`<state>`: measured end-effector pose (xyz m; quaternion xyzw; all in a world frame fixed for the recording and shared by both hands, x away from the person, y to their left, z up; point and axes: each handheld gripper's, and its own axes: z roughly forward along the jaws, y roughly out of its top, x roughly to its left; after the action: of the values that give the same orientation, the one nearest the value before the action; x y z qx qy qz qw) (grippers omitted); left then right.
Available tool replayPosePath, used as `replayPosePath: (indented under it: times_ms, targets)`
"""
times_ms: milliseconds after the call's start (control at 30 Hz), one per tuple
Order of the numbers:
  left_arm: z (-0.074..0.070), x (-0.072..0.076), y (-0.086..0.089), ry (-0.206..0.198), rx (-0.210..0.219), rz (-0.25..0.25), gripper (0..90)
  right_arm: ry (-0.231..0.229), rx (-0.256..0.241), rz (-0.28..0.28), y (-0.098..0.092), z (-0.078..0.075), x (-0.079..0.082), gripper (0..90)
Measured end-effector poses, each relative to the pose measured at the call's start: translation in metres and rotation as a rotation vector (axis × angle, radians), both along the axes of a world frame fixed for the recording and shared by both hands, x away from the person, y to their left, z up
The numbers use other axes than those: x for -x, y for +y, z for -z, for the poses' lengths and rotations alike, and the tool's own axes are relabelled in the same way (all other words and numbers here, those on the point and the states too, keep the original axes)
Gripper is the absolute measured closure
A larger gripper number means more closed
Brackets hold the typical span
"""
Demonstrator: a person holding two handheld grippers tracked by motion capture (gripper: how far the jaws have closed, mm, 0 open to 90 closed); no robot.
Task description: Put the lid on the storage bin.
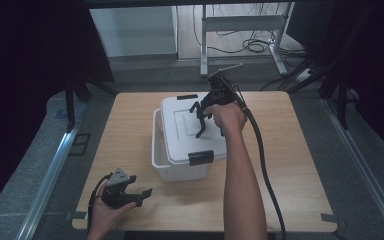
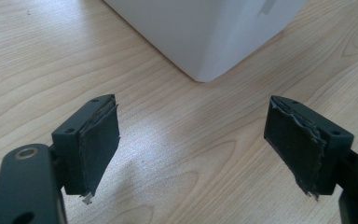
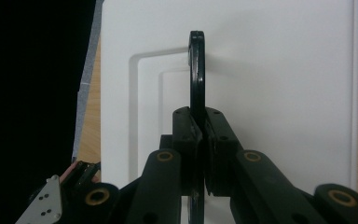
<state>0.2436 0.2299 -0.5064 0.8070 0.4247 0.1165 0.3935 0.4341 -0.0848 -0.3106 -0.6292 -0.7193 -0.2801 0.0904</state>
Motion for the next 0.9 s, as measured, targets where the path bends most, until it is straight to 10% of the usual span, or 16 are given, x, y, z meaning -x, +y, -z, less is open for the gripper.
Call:
replayPosePath:
  times_ms: [900]
  targets:
    - [0.000, 0.000, -0.001, 0.000, 0.007, 0.005, 18.3, 0.043, -0.016, 0.037, 0.039, 0.025, 0.001, 85.4]
